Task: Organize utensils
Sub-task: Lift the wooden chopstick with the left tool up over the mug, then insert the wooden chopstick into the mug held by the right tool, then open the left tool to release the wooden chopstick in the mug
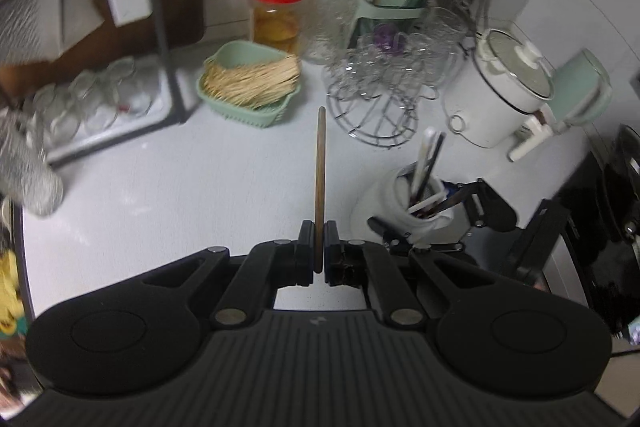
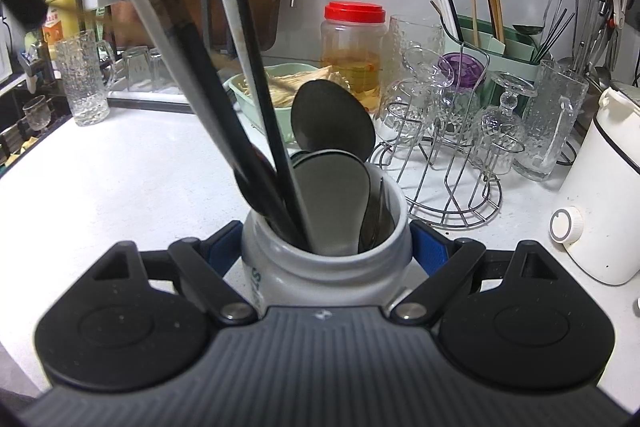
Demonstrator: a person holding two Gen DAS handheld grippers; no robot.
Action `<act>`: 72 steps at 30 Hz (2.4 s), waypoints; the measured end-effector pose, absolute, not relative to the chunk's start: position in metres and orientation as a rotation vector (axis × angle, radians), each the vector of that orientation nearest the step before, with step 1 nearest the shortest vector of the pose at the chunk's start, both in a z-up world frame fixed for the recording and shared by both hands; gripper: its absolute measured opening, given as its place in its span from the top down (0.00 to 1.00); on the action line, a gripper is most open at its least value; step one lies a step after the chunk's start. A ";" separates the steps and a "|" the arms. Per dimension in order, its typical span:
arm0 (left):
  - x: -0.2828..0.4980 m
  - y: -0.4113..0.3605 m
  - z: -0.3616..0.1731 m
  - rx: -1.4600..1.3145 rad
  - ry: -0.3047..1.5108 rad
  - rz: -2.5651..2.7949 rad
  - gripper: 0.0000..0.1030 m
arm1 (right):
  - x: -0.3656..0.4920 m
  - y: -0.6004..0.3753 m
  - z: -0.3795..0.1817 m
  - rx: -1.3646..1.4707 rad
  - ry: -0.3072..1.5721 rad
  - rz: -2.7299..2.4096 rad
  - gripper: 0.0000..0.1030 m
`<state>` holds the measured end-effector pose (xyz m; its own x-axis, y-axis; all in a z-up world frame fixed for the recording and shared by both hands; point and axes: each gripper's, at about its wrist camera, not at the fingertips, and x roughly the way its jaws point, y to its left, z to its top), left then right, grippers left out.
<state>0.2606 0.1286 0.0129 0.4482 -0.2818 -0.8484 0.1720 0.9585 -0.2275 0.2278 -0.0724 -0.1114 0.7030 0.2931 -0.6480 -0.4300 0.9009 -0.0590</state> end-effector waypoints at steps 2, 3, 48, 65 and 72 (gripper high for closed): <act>0.271 0.129 0.026 -0.092 1.091 -0.324 0.95 | 0.228 -0.072 -0.112 -0.216 0.680 0.405 0.12; 0.275 0.129 0.034 -0.067 1.099 -0.341 0.95 | 0.228 -0.071 -0.112 -0.220 0.681 0.405 0.12; 0.366 -0.014 0.048 0.379 1.612 -0.658 0.95 | 0.236 -0.070 -0.115 -0.251 0.667 0.443 0.12; 0.362 -0.012 0.033 0.374 1.506 -0.623 0.67 | 0.240 -0.078 -0.110 -0.174 0.676 0.439 0.00; 0.354 -0.003 0.059 0.275 1.324 -0.607 0.59 | 0.241 -0.089 -0.099 -0.138 0.674 0.425 0.00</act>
<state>0.3538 -0.0031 0.0594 0.1198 -0.2565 -0.9591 0.5590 0.8158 -0.1484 0.2407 -0.0891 -0.0993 0.6996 0.3365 -0.6304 -0.4243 0.9054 0.0124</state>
